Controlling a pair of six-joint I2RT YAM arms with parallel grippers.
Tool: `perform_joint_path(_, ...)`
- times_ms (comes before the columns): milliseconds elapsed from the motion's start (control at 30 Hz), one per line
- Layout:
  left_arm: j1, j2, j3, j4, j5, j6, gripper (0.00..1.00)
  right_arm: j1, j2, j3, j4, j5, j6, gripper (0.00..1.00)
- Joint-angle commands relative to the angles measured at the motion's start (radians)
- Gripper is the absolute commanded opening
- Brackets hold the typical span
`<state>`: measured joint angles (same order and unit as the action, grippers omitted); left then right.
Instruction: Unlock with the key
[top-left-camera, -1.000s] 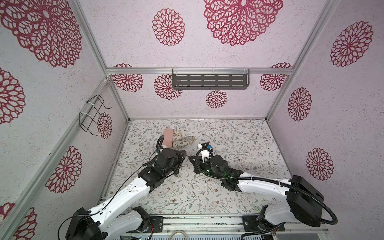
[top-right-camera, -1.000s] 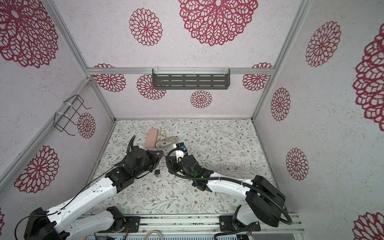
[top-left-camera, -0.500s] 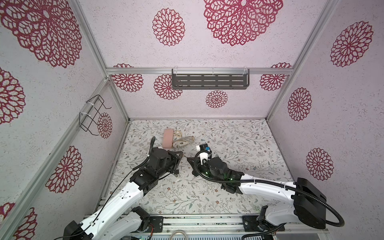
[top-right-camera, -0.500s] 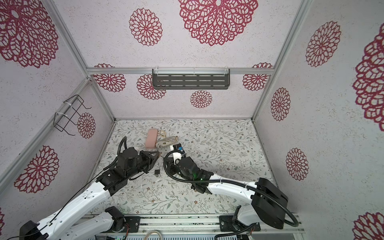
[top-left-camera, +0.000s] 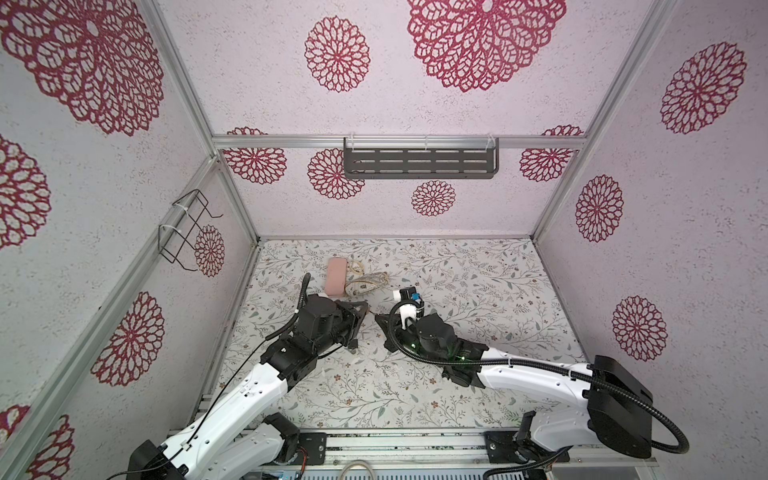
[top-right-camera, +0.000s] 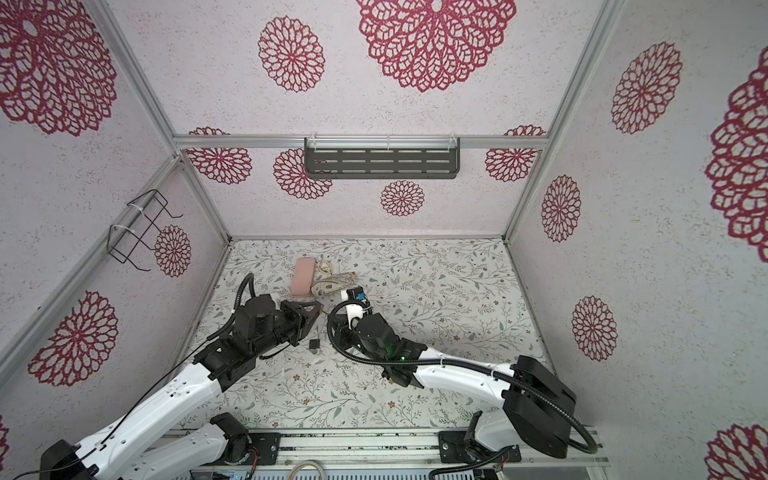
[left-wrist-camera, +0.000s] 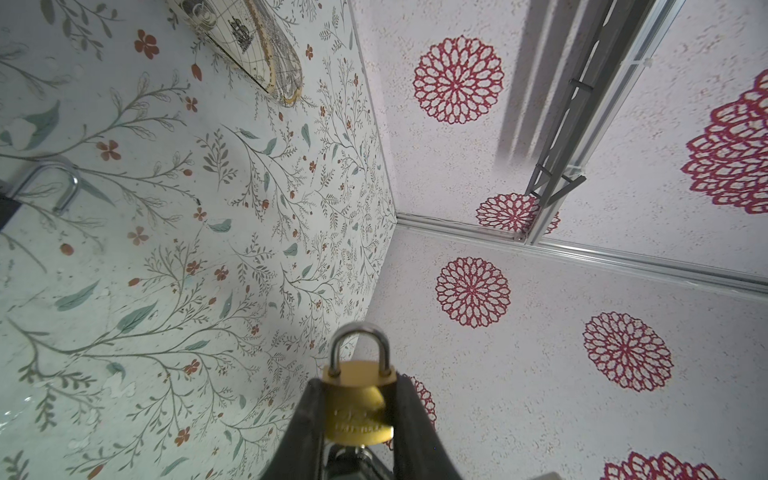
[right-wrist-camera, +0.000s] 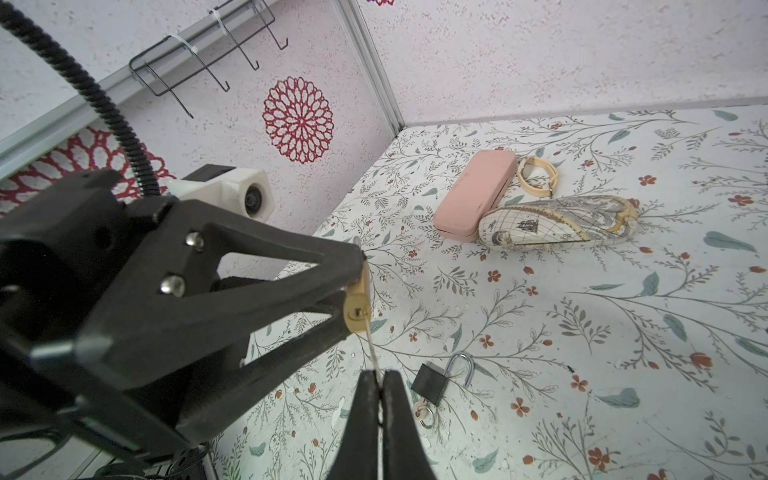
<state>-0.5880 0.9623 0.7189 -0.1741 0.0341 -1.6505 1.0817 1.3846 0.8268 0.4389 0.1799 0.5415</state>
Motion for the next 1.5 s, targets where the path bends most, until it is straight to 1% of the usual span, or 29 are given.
perform_joint_path(0,0.008,0.006,-0.013,0.050,0.012,-0.011,0.00,0.002,-0.015,0.049,0.019,0.016,-0.007,0.00)
perform_joint_path(233,0.008,0.011,-0.015,0.063,0.022,-0.013,0.00,-0.003,-0.005,0.058,0.030,-0.001,-0.004,0.00)
perform_joint_path(500,0.008,0.005,-0.016,0.080,0.048,-0.023,0.00,-0.015,-0.007,0.055,-0.021,0.096,0.020,0.00)
perform_joint_path(600,-0.001,0.004,-0.004,0.103,0.071,-0.030,0.00,-0.012,0.003,0.074,-0.022,0.102,0.000,0.00)
perform_joint_path(667,-0.009,0.007,0.020,0.077,0.060,-0.010,0.00,-0.002,0.017,0.095,-0.025,0.106,-0.020,0.00)
perform_joint_path(800,-0.011,0.026,0.035,0.055,0.060,0.009,0.00,0.001,0.039,0.117,0.028,0.030,-0.039,0.00)
perform_joint_path(900,-0.018,0.036,0.038,0.054,0.063,0.014,0.00,-0.002,0.039,0.129,0.044,0.005,-0.026,0.00)
perform_joint_path(1000,-0.037,0.050,0.063,0.038,0.068,0.030,0.00,0.002,0.055,0.173,-0.022,0.062,-0.072,0.00)
perform_joint_path(1100,-0.050,0.059,0.076,0.060,0.097,0.025,0.00,-0.002,0.066,0.166,-0.009,0.105,-0.106,0.00)
perform_joint_path(1200,-0.077,0.070,0.102,0.072,0.108,0.028,0.00,-0.012,0.086,0.180,0.024,0.035,-0.096,0.00)
perform_joint_path(1267,-0.084,0.081,0.121,0.067,0.116,0.044,0.00,-0.019,0.096,0.193,0.035,-0.004,-0.061,0.00)
perform_joint_path(1333,-0.084,0.083,0.125,0.050,0.110,0.056,0.00,-0.038,0.092,0.186,0.069,-0.063,-0.001,0.00)
perform_joint_path(1467,-0.085,0.082,0.088,0.090,0.089,0.042,0.00,-0.050,0.057,0.168,0.098,-0.097,0.070,0.00)
